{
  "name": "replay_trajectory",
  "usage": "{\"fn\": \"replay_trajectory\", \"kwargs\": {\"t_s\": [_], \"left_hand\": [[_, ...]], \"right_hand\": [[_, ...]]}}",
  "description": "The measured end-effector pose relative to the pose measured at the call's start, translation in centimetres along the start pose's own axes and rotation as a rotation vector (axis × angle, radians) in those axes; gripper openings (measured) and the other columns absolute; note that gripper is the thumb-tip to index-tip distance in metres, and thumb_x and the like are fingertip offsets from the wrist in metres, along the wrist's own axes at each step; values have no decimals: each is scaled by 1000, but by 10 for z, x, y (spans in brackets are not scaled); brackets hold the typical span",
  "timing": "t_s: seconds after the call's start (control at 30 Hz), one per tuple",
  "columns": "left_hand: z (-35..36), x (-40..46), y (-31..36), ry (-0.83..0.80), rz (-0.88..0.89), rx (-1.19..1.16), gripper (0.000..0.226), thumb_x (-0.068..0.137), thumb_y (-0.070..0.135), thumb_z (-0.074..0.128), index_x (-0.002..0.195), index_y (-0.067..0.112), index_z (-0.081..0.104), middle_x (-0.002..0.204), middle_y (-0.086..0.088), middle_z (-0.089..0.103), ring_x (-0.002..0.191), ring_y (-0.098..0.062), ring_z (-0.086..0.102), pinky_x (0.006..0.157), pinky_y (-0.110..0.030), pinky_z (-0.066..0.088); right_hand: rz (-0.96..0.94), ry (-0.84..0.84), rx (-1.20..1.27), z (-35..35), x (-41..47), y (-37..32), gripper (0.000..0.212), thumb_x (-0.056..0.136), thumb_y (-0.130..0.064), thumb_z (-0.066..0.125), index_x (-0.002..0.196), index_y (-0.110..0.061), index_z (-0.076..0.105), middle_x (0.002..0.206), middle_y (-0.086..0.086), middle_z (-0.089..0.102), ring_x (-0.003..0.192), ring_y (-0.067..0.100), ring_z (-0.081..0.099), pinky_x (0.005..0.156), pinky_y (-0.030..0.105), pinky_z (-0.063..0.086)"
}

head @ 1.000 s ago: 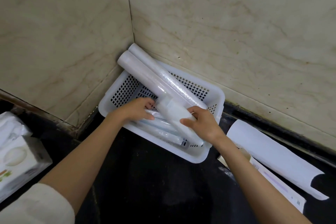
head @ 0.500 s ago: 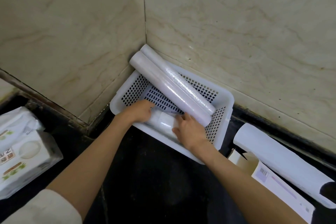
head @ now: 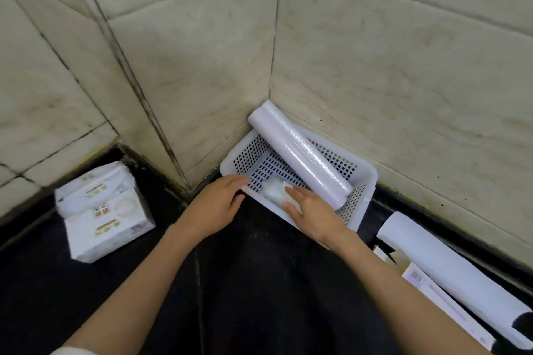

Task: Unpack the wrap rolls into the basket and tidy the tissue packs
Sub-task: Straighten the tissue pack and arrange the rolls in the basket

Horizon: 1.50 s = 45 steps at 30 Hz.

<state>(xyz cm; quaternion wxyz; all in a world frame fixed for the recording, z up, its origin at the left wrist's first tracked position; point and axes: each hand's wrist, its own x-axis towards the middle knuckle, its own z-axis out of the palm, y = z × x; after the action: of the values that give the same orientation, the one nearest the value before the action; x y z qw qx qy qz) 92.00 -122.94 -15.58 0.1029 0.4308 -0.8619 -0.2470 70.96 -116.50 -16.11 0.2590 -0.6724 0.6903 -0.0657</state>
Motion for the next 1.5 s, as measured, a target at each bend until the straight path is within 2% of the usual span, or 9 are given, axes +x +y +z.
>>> {"fn": "replay_trajectory", "kwargs": {"t_s": [0.2, 0.37, 0.5, 0.77, 1.0, 1.1, 1.3, 1.37, 1.5], "left_hand": [[-26, -105, -30, 36, -213, 124, 48, 93, 22, 49, 140, 18, 36, 148, -7, 36, 137, -21, 30, 114, -32, 24], [-37, -170, -78, -50, -490, 172, 64, 89, 25, 55, 144, 19, 23, 153, -11, 20, 141, -27, 17, 116, -43, 23], [-42, -186, -114, -89, -619, 190, 78, 87, 28, 59, 147, 23, 8, 157, -11, 0, 144, -31, 1, 117, -47, 12], [-58, -151, -179, -93, -577, 243, 98, 78, 41, 67, 146, 26, -2, 157, -13, -4, 144, -34, -3, 117, -50, 7], [-56, -125, -211, -138, -474, 321, 104, 70, 49, 69, 146, 25, 2, 140, -15, 32, 125, -32, 33, 107, -43, 25], [-64, -126, -209, -32, -431, 286, 103, 67, 47, 70, 145, 28, 6, 138, -12, 34, 122, -30, 35, 101, -42, 29], [-125, -107, -226, 337, -430, 208, 99, 62, 42, 76, 142, 25, 20, 138, -14, 40, 121, -33, 36, 99, -45, 30], [-134, -95, -238, 319, -475, 219, 97, 63, 39, 76, 142, 23, 22, 139, -14, 38, 123, -34, 35, 101, -44, 26], [-115, -92, -255, 146, -546, 250, 89, 74, 36, 69, 144, 21, 17, 146, -14, 29, 131, -33, 26, 112, -46, 16]], "right_hand": [[-303, 150, -49, 8, -30, -88, 51, 95, -33, 45, 140, -10, 35, 145, 14, 41, 132, 25, 38, 113, 33, 26], [-348, -60, -134, 58, -25, -141, 56, 95, -37, 41, 145, -18, 24, 152, 8, 30, 140, 22, 25, 116, 41, 22], [-266, -242, -235, 105, 2, -166, 60, 95, -39, 41, 147, -21, 16, 155, 7, 20, 143, 24, 16, 117, 44, 15], [-219, -381, -348, 163, 48, -188, 91, 85, -51, 54, 147, -22, -6, 158, 6, -11, 145, 25, -11, 119, 42, 1], [-213, -475, -426, 177, 74, -190, 108, 74, -58, 63, 146, -26, -11, 155, 5, -24, 143, 27, -19, 117, 47, -1], [-213, -469, -446, 180, 75, -190, 109, 73, -59, 63, 146, -25, -10, 155, 7, -23, 143, 28, -18, 117, 47, 0], [-234, -466, -420, 178, 74, -188, 108, 74, -57, 63, 146, -26, -11, 155, 7, -24, 143, 29, -19, 117, 47, -1], [-234, -460, -412, 179, 74, -188, 108, 74, -57, 63, 146, -26, -11, 155, 7, -24, 142, 28, -20, 116, 47, -2], [-230, -466, -411, 180, 76, -187, 108, 74, -57, 63, 146, -27, -12, 154, 6, -25, 142, 28, -21, 116, 46, -3]]}}
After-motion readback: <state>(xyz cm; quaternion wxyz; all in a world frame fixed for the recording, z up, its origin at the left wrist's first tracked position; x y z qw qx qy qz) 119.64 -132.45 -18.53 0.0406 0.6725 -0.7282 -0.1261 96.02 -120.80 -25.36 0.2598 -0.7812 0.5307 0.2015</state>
